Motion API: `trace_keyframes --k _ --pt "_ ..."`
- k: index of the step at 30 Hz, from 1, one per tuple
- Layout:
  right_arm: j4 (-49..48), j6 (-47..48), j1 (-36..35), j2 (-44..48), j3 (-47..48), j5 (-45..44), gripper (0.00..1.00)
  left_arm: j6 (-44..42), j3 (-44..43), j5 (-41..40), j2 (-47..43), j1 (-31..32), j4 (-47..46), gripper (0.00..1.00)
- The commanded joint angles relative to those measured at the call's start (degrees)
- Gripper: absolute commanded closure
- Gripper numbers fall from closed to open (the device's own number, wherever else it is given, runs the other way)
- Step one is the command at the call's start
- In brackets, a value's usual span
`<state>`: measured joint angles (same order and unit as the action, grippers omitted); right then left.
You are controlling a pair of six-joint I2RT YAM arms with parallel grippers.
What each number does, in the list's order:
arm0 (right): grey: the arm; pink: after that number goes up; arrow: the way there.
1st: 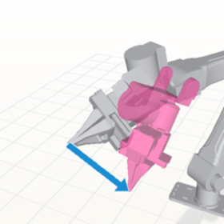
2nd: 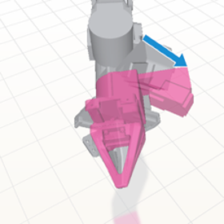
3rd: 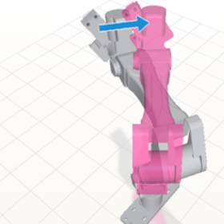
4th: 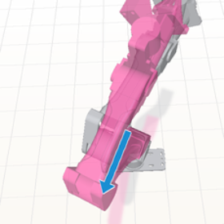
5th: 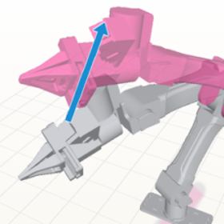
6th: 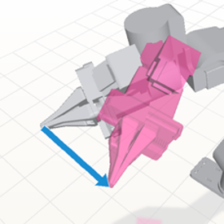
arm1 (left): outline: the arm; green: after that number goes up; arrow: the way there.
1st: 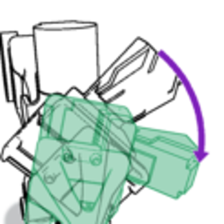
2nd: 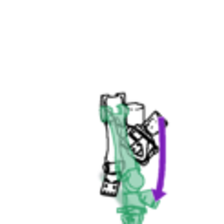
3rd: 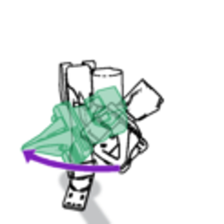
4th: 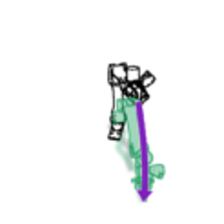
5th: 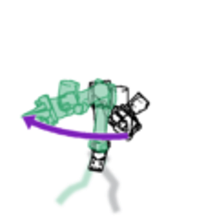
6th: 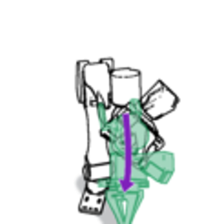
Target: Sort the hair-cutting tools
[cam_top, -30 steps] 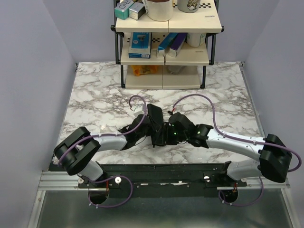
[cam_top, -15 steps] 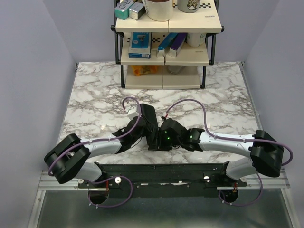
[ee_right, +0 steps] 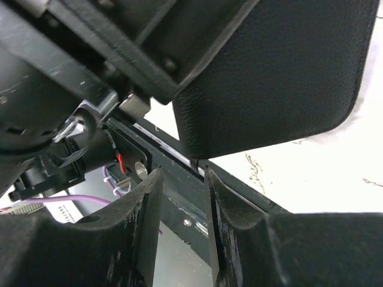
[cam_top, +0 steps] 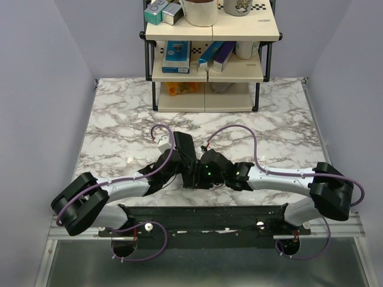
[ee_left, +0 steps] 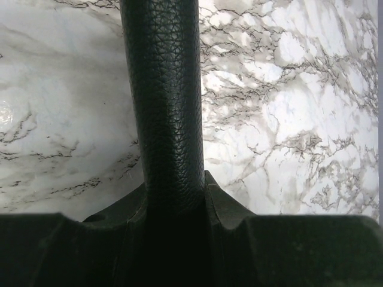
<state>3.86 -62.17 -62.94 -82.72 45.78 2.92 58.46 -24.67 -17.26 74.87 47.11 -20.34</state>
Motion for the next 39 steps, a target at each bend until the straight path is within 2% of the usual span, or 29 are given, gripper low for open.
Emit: trace_keyframes --k 1,29,39 --pt "-3.07 -0.49 -0.35 -1.04 -0.6 -1.34 0.59 -0.1 0.41 -1.55 -2.27 0.17 -3.13 1.0" --pt "-5.35 -1.46 -0.52 -4.56 0.63 0.25 0.59 -4.41 -1.53 -1.55 -2.01 0.17 -2.69 1.0" --pt "-5.7 -1.72 -0.52 -5.79 1.51 1.21 0.65 -5.02 -0.38 -1.73 -2.8 0.17 -3.65 1.0"
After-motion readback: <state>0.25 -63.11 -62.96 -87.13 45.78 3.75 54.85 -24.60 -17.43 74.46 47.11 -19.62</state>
